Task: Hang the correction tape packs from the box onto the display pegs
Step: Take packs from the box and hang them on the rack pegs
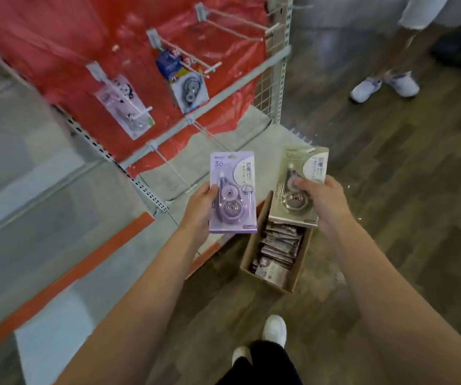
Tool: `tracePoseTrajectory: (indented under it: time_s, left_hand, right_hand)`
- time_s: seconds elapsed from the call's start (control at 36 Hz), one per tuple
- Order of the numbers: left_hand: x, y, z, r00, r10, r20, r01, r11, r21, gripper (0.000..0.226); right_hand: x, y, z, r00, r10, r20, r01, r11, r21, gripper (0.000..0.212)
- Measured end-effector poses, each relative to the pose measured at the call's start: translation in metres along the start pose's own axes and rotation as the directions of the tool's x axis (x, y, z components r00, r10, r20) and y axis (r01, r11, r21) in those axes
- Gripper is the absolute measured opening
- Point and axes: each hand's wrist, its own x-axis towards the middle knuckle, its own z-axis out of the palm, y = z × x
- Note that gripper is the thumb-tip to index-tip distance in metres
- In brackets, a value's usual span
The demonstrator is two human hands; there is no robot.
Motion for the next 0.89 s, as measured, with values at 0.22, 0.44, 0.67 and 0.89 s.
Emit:
tracePoseTrajectory:
  time_s: [0.22, 0.44, 0.67, 0.89]
  left_hand:
    - [-0.048, 0.051, -0.009, 0.994, 0.103, -0.037, -0.105, 0.993, -0.056, 0.023]
    - [-0.081, 0.089, -0.001, 0.981, 0.18, -0.074, -0.189, 0.972, -0.141, 0.022]
    - [-0.103, 0.132, 0.049, 0.951, 0.225, -0.21, -0.282, 0.912, -0.299, 0.023]
    - [-0.132, 0.156, 0.129, 0.913, 0.309, -0.266, -0.384, 0.87, -0.309, 0.023]
  right_hand:
    - [-0.053, -0.046, 0.015, 0.996, -0.033, 0.087, 0.029, 0.999, 0.045, 0.038]
    - [-0.076, -0.096, 0.011, 0.981, -0.084, 0.174, 0.081, 0.996, 0.02, 0.032]
    - [-0.072, -0.175, -0.017, 0.937, -0.149, 0.315, 0.168, 0.985, -0.035, 0.037]
    - [-0.074, -0.252, -0.058, 0.811, -0.289, 0.508, 0.327, 0.945, 0.015, 0.018]
